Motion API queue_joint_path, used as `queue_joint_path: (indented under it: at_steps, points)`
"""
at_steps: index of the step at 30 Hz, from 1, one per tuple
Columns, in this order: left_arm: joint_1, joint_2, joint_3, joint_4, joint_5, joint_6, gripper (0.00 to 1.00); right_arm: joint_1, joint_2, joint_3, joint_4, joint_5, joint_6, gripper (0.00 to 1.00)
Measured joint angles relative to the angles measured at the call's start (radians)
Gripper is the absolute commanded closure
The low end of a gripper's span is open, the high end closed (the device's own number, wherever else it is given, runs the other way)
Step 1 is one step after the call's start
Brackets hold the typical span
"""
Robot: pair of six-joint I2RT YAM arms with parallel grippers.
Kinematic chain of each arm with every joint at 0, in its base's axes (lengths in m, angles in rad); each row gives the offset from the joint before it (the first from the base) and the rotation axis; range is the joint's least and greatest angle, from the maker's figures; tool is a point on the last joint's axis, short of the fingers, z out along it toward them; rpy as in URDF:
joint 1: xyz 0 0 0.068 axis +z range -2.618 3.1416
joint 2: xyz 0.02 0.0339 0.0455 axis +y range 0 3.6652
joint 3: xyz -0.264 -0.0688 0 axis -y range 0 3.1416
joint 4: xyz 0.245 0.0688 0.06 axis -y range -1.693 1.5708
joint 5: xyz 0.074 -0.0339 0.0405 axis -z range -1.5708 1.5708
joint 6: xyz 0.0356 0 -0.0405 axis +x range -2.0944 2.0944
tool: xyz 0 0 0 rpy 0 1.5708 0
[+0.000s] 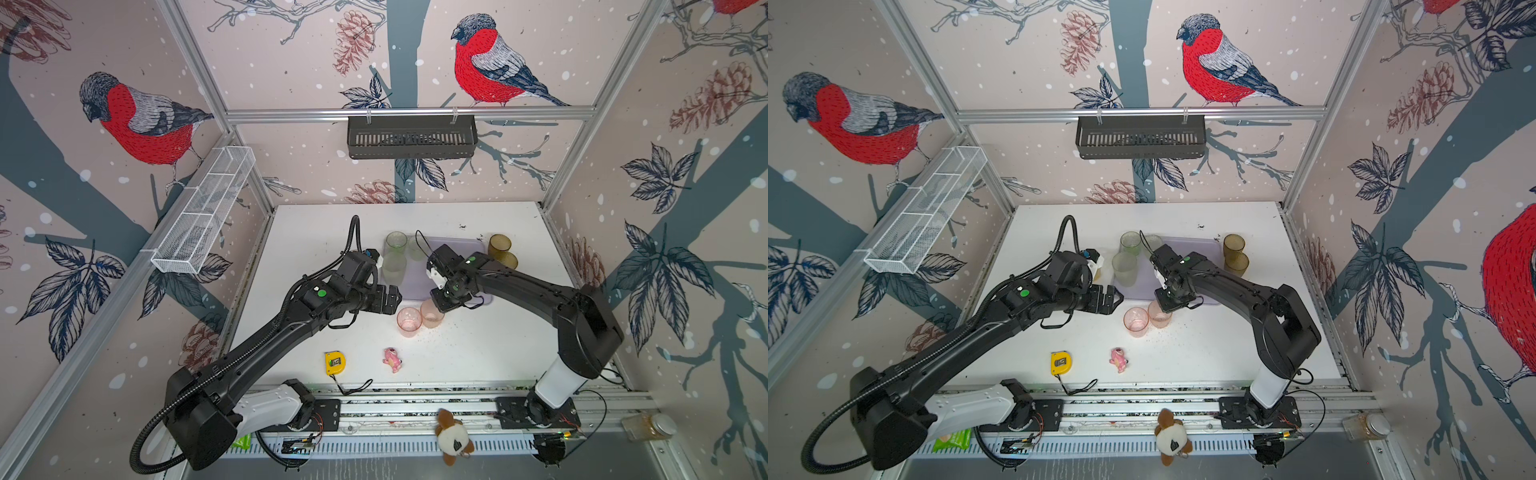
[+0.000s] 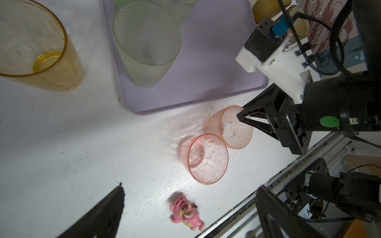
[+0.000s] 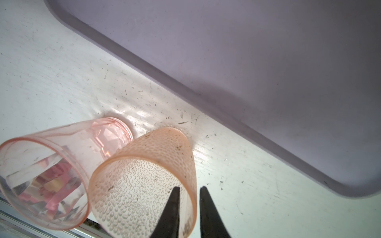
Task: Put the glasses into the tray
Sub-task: 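Lower the right gripper into the peach cup and close on its rim, then lift the peach cup with the right gripper and carry it over the tray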
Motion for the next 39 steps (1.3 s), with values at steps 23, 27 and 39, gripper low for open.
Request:
queue_joint_path:
  at_steps: [23,27,39]
  points:
    - [0.000,-0.002,0.000,0.002,0.000,0.000,0.01,0.016,0.016,0.022,-0.022,0.040,-0.021,0.87]
    - [0.000,0.001,0.000,0.004,0.000,0.000,0.01,0.017,0.019,0.023,-0.022,0.050,-0.021,0.89]
    - [0.000,0.003,0.000,0.017,-0.001,0.001,0.01,0.019,0.023,0.034,-0.030,0.058,-0.022,0.93]
